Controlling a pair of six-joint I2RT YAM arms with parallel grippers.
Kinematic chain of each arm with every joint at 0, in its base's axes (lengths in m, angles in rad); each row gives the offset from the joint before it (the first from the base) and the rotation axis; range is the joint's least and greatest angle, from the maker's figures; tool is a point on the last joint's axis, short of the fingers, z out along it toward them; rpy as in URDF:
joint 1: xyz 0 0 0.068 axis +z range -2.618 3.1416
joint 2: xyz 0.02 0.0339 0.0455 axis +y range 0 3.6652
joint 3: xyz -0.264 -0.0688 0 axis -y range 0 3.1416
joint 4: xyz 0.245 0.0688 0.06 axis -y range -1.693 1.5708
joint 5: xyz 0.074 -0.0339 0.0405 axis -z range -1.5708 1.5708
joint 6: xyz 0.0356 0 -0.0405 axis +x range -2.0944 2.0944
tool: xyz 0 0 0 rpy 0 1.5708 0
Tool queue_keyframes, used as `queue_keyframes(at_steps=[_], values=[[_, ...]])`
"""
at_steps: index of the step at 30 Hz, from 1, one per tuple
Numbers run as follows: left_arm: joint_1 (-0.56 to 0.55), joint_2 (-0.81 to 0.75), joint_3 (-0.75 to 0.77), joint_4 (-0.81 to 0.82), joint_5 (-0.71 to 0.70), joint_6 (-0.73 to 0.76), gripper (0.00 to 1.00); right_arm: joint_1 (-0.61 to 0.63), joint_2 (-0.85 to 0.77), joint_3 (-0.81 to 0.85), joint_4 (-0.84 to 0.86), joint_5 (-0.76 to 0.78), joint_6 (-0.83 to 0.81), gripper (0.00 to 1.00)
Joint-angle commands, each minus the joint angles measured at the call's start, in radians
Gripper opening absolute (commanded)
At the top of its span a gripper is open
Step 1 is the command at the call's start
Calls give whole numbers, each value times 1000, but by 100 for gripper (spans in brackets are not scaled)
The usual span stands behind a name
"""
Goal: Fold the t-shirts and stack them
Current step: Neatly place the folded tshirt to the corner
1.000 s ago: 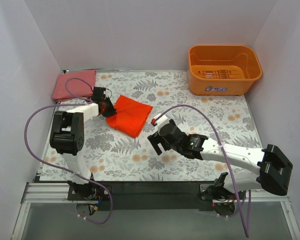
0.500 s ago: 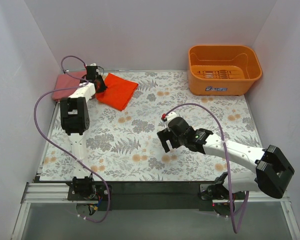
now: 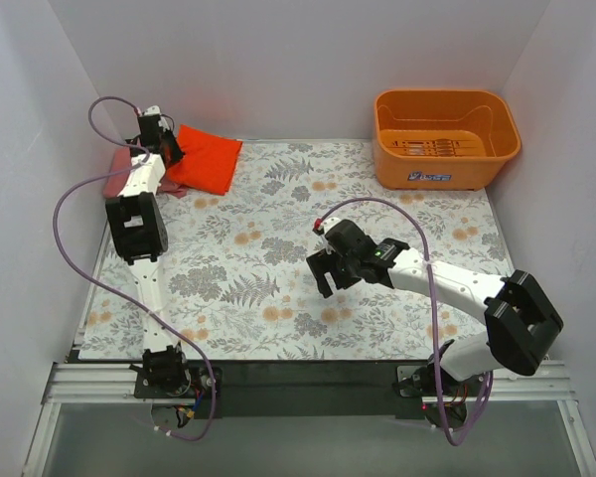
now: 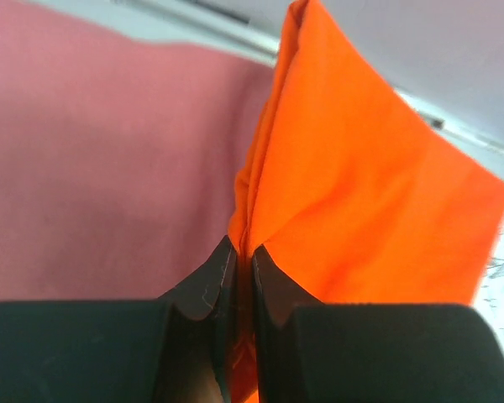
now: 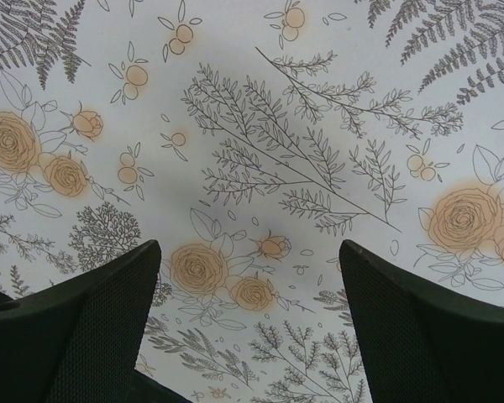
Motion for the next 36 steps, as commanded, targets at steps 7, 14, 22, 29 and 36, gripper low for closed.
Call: queue_keyframes(at_steps=[7, 14, 22, 29, 36], values=[[128, -44, 161, -73, 228, -16, 0, -4, 75, 118, -84, -37, 10, 92], [179, -32, 176, -134, 218, 27, 0, -4, 95, 131, -98, -57, 13, 91], [234, 0, 177, -165, 208, 51, 0, -4, 121, 151, -110, -71, 13, 90], [237, 40, 260, -150, 89, 79, 0, -6, 141, 166, -127, -65, 10, 90], [231, 66, 266, -116, -49, 143, 0, -6, 163, 178, -138, -77, 5, 90]])
